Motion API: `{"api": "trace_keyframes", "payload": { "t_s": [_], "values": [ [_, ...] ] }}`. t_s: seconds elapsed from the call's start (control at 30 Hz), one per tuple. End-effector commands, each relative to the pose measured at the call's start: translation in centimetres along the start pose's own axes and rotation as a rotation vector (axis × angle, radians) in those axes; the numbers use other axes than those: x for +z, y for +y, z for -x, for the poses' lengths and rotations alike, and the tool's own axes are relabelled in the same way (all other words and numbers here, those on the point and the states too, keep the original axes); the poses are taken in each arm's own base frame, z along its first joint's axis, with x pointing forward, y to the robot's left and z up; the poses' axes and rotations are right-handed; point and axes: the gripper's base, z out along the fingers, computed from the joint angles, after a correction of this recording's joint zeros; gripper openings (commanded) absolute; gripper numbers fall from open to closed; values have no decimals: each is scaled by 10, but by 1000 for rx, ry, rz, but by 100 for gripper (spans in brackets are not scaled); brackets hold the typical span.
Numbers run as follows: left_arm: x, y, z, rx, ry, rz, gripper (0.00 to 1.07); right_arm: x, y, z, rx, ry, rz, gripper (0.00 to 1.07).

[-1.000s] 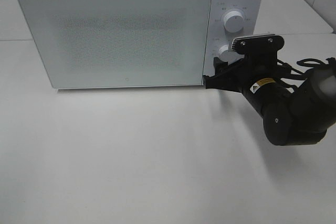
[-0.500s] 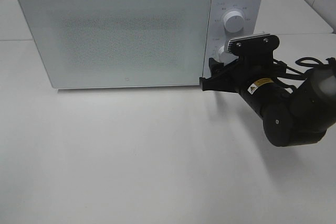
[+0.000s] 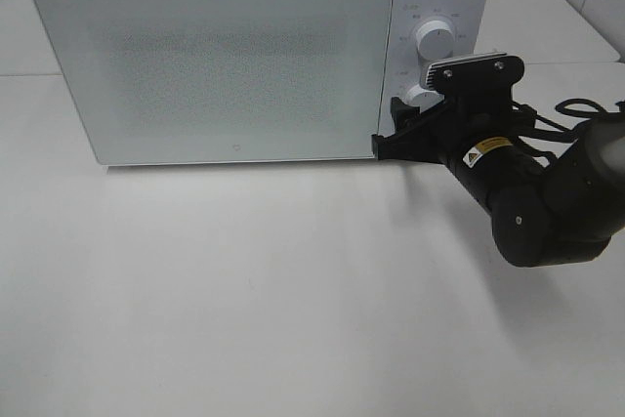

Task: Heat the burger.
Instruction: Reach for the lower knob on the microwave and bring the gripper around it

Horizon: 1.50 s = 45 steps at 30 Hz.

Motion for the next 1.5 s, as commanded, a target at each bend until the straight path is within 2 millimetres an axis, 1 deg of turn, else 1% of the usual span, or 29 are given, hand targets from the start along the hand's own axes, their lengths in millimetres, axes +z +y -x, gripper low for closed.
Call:
{"api": "trace_keyframes", "payload": {
  "t_s": [0.03, 0.23, 0.37, 0.67, 0.77, 0.8, 0.83, 0.9, 0.93, 0.97, 1.0, 1.03, 1.07, 1.1, 1.13, 1.17, 1.2, 1.3, 1.43, 1.47, 1.5],
  "values": [
    [-2, 0, 0, -5, -31, 8, 0, 0, -2, 21, -11, -175, -29, 63],
    [-2, 0, 0, -5, -31, 8, 0, 1, -2, 20, -11, -164, -28, 63],
    [-2, 0, 0, -5, -31, 8, 0, 1, -2, 16, -11, -118, -19, 60],
    [-2, 0, 0, -5, -31, 8, 0, 1, -1, 13, -11, -93, -14, 60],
    [-2, 0, 0, -5, -31, 8, 0, 2, -1, 11, -12, -71, -10, 57],
    [-2, 0, 0, -5, -31, 8, 0, 2, -1, 11, -16, -69, -10, 52],
    [-2, 0, 0, -5, -31, 8, 0, 2, -1, 11, -16, -69, -10, 52],
    [-2, 0, 0, -5, -31, 8, 0, 2, -1, 11, -31, -69, -10, 43],
    [-2, 0, 0, -5, -31, 8, 0, 2, -1, 11, -31, -69, -10, 43],
    [-2, 0, 0, -5, -31, 8, 0, 2, -1, 11, -43, -68, -11, 33],
    [-2, 0, 0, -5, -31, 8, 0, 2, -1, 11, -48, -68, -11, 28],
    [-2, 0, 0, -5, -31, 8, 0, 2, -1, 11, -48, -68, -11, 28],
    [-2, 0, 0, -5, -31, 8, 0, 2, -1, 11, -51, -68, -13, 17],
    [-2, 0, 0, -5, -31, 8, 0, 2, -1, 11, -48, -66, -19, 13],
    [-2, 0, 0, -5, -31, 8, 0, 2, -1, 11, -48, -66, -19, 13],
    [-2, 0, 0, -5, -31, 8, 0, 2, -2, 11, -42, -62, -29, 1],
    [-2, 0, 0, -5, -31, 8, 0, 2, -4, 10, -29, -53, -43, 0],
    [-2, 0, 0, -5, -31, 8, 0, 2, -4, 10, -22, -52, -50, 0],
    [-2, 0, 0, -5, -31, 8, 0, 2, -6, 9, 42, -42, -69, 0],
    [-2, 0, 0, -5, -31, 8, 0, 2, -6, 9, 89, -44, -67, 0],
    [-2, 0, 0, -5, -31, 8, 0, 2, -6, 9, 89, -44, -67, 0]
  ]
}}
